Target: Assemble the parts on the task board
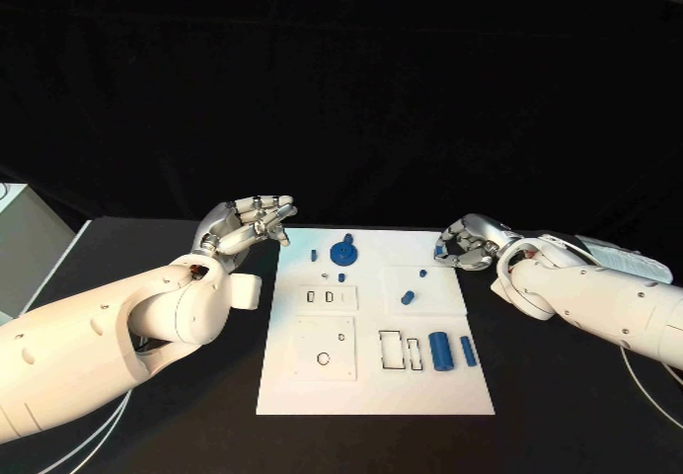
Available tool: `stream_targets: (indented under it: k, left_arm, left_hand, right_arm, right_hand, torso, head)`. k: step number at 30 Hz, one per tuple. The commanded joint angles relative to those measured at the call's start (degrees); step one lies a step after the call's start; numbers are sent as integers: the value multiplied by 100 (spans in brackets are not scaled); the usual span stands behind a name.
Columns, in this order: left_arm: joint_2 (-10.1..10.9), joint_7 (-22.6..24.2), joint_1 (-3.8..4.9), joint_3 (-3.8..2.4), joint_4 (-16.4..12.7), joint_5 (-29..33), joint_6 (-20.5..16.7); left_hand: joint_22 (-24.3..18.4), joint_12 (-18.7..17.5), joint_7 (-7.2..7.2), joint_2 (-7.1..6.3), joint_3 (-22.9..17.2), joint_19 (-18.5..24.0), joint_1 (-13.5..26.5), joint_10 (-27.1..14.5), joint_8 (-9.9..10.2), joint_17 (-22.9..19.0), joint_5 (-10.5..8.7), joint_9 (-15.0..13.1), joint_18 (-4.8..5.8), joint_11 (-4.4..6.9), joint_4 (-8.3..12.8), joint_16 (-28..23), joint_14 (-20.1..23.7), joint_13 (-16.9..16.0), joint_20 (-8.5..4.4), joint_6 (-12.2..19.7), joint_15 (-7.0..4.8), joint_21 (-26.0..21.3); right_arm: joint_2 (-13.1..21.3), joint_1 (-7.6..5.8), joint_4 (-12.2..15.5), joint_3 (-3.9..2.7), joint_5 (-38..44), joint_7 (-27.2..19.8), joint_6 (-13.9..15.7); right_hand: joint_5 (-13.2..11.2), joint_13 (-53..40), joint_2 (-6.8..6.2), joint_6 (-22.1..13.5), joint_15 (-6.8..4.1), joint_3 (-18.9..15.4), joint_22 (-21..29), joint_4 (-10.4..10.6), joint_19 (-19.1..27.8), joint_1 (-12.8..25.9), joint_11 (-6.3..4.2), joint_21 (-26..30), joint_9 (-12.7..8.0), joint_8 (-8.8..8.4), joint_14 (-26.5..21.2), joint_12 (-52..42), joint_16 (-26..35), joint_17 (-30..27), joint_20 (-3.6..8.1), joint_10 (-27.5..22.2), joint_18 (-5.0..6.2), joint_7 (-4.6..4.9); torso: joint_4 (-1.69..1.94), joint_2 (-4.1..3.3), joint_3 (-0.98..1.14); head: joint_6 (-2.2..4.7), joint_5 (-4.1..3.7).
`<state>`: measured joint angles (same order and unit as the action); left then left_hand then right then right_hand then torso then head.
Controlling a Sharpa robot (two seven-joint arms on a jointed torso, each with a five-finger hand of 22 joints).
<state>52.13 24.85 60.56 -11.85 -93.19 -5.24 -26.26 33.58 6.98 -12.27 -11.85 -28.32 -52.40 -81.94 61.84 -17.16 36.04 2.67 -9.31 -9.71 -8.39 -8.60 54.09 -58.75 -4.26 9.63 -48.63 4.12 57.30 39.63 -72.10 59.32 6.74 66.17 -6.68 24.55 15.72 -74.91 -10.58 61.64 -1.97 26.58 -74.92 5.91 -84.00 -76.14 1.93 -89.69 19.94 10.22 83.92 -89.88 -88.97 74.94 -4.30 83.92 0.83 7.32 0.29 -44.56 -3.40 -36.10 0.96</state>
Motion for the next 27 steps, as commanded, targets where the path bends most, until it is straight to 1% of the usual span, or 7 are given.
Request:
stream_targets:
  k: [1, 8, 11, 15, 18, 22, 27]
  left_arm:
    - [-8, 37, 2, -4, 0, -16, 102]
    - [-4, 37, 2, -4, 28, -16, 102]
    - [-8, 38, 2, -4, 45, -16, 102]
    - [-12, 38, 2, -4, 59, -16, 102]
    - [-18, 38, 2, -4, 67, -16, 102]
    - [-27, 35, 1, -4, 81, -15, 103]
    - [-48, 14, 1, -3, 117, -16, 95]
  left_hand:
    - [5, 19, -12, -6, 10, 31, 59, -27, -12, -5, 13, -7, -84, -8, 25, 20, 27, -8, 1, 40, 5, 19]
    - [5, 19, -12, -6, 10, 31, 59, -27, -12, -5, 13, -7, -84, -8, 25, 20, 27, -8, 1, 40, 5, 19]
    - [5, 19, -12, -6, 10, 31, 59, -27, -12, -5, 13, -7, -84, -8, 25, 20, 27, -8, 1, 40, 5, 19]
    - [5, 19, -12, -6, 10, 31, 59, -27, -12, -5, 13, -7, -84, -8, 25, 20, 27, -8, 1, 40, 5, 19]
    - [5, 19, -12, -6, 10, 31, 59, -27, -12, -5, 13, -7, -84, -8, 25, 20, 27, -8, 1, 40, 5, 19]
    - [5, 19, -12, -6, 10, 31, 59, -27, -12, -5, 13, -7, -84, -8, 25, 20, 27, -8, 1, 40, 5, 19]
    - [9, 26, -11, -4, 10, 38, 68, -31, -15, -12, 13, -9, -84, -8, 28, 26, 29, -10, 2, 42, 6, 29]
  right_arm:
    - [46, 1, 108, -5, -38, 68, 435]
    - [204, -32, 492, -60, -61, 200, 663]
    - [299, -68, 820, -101, -69, 263, 789]
    - [358, -106, 1270, -122, -54, 368, 859]
    - [345, -119, 1567, -126, 47, 513, 891]
    - [279, -122, 1970, -115, 246, 798, 896]
    - [128, -108, 2255, -71, 359, 1029, 809]
  right_hand:
    - [15, -1509, 24, 162, -35, 10, -1508, -10, -600, 8, -54, -31, 123, 98, 541, -12, -31, 1194, 30, 608, -83, -154]
    - [27, -1509, 18, 162, -38, 8, -1508, -12, -600, 13, -58, -31, 127, 105, 544, -12, -33, 1205, 33, 608, -83, -158]
    - [46, -1509, 11, 152, -44, 14, -1508, -29, -600, 4, -65, -31, 134, 113, 547, -12, -36, 1219, 40, 608, -83, -163]
    - [52, -1509, 5, 144, -46, 15, -1508, -36, -600, 3, -66, -31, 136, 115, 547, -12, -37, 1220, 43, 608, -83, -162]
    - [53, -1509, -1, 133, -48, 13, -1508, -37, -600, 9, -65, -31, 137, 114, 547, -12, -36, 1216, 46, 608, -83, -158]
    - [53, -1509, -1, 129, -48, 14, -1508, -37, -600, 10, -65, -31, 137, 113, 545, -12, -34, 1210, 46, 608, -83, -158]
    - [55, -1509, 3, 119, -48, 18, -1508, -37, -600, 13, -63, -31, 138, 112, 541, -12, -29, 1188, 48, 608, -83, -155]
  torso:
    - [-3, 3, 3]
    - [-10, 12, 0]
    - [-5, 17, -1]
    - [-12, 21, -1]
    - [-7, 19, -3]
    - [15, 6, 1]
    - [3, 11, 3]
  head:
    - [1, 16]
    - [7, 36]
    - [13, 46]
    - [18, 87]
    - [24, 84]
    - [31, 103]
    - [30, 116]
